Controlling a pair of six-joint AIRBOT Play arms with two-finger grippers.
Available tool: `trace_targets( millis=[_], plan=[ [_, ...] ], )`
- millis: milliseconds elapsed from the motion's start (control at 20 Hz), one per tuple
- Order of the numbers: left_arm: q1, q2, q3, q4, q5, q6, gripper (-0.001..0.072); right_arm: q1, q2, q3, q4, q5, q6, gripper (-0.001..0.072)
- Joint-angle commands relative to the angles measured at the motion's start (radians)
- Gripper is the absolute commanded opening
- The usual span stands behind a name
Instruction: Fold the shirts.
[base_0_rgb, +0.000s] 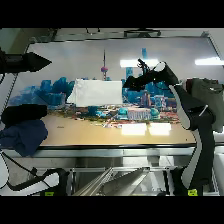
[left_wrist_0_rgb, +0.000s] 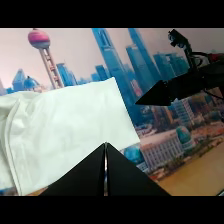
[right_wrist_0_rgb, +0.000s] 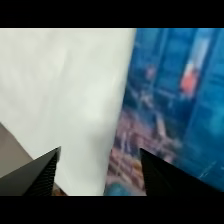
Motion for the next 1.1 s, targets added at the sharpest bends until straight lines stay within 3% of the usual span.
trace_targets(
  millis=[0, 200, 250, 400, 500, 700, 1050],
  plan=[
    [0.001, 0.000, 0.000, 0.001, -0.001, 0.008, 0.0029, 0.049, -0.054, -0.011, 0.004, -0.085, -0.016, 0.0636],
    [0.001, 0.000, 0.000, 0.001, -0.004, 0.009, 0.0028, 0.107, -0.086, -0.011, 0.059, -0.185, -0.023, 0.0634],
    [0.001, 0.000, -0.001, 0.001, -0.004, 0.009, 0.0029, 0.117, -0.089, -0.011, 0.093, -0.196, -0.039, 0.0570],
    [0.001, 0.000, -0.001, 0.001, -0.004, 0.009, 0.0029, 0.129, -0.086, -0.004, 0.286, -0.209, -0.158, 0.0013],
    [0.001, 0.000, -0.001, 0.001, -0.005, 0.008, 0.0028, 0.128, -0.055, 0.009, 0.322, -0.209, -0.174, 0.0012],
    [0.001, 0.000, -0.001, 0.001, -0.005, 0.008, 0.0028, 0.064, 0.110, 0.014, 0.214, -0.247, -0.165, 0.0011],
    [0.001, 0.000, -0.001, 0.001, -0.014, 0.004, 0.0028, -0.348, 0.401, 0.014, 0.184, -0.294, 0.106, 0.0011]
  ],
)
